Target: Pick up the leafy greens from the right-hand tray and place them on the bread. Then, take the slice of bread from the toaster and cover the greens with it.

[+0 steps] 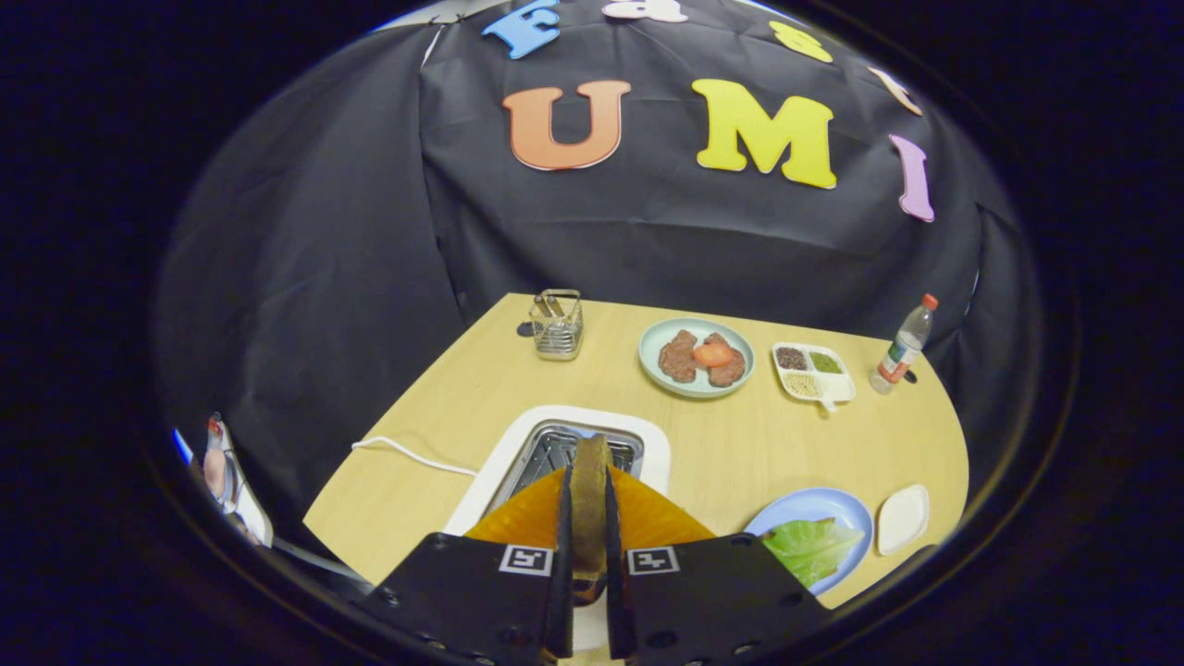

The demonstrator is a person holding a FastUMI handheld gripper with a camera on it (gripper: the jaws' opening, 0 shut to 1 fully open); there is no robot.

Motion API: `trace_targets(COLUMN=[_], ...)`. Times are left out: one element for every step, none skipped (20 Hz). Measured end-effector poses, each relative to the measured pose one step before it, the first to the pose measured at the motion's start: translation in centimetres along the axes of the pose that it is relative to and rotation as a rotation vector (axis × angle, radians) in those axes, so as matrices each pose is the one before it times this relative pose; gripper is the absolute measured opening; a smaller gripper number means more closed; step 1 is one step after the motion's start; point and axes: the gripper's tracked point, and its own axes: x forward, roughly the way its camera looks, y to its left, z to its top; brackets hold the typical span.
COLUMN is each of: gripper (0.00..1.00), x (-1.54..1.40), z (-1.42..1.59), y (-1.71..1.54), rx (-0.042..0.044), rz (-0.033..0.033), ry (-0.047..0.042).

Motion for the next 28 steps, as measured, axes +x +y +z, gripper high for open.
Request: trace_targets(gripper=[0.07,0.07,0.07,0.07,0.07,0.07,0.07,0.07,0.07,0.07,0.07,0.07,0.07,0.07,0.07,0.07,0.07,0.07,0.07,0.07,0.07,0.07,0.07,0.07,0.07,0.07,0.07,0.07], x=[-0.407,-0.361,-0.536,-0.699,-0.728,-0.894,-0.893,-0.995,-1.088,-1.002,-0.853,-0.710,-0.460,-0.276,-0.110,-0.118,0.067,0.078,0.326,0.236,0.394,0.442,0.511,0.466,0.505,0.457,0.523,0.448], z=[0.306,0.401,0.443,0.638,0.729,0.809,0.742,0.845,0.910,0.833,0.709,0.515,0.165,-0.171,-0.797,-0.832,-0.784,-0.881,-0.991,-0.955,-1.359,-1.126,-1.059,-1.026,-0.909,-0.585,-0.610,-0.558], y=[-0.016,-0.040,0.031,0.107,-0.054,-0.053,0.007,0.030,-0.123,-0.441,-0.704,-1.046,-0.933,-0.991,-1.066,-1.221,-1.318,-1.304,-1.421,-1.146,-1.331,-1.181,-1.018,-1.105,-1.155,-1.090,-1.018,-0.905], rx=[-0.00812,0.00513,0.00306,0.01121,0.01267,0.00461,0.00362,0.01036,0.01770,0.01312,0.00463,-0.00474,-0.00536,-0.00027,0.00512,0.00493,0.00720,0.01050,0.00808,0.00918,0.00916,0.02032,0.02081,0.01684,0.01986,0.02603,0.02569,0.02778], rz=[0.00162,-0.00187,0.00344,0.00860,0.00625,0.00631,0.01457,0.01700,0.01315,0.00329,-0.00490,-0.01384,-0.01134,-0.01038,-0.00643,-0.00978,-0.00699,-0.01004,-0.00881,-0.00296,-0.00845,-0.00124,0.00214,-0.00206,-0.00054,0.00273,0.00476,0.00801], ry=[-0.00257,-0.01316,-0.01086,-0.01533,-0.01752,-0.01437,-0.01231,-0.01319,-0.01860,-0.01790,-0.01883,-0.01796,-0.01747,-0.00889,0.00679,0.00848,0.00525,0.00636,0.00553,0.00703,0.01948,0.01719,0.01757,0.02038,0.01301,0.00494,0.00584,0.00843])
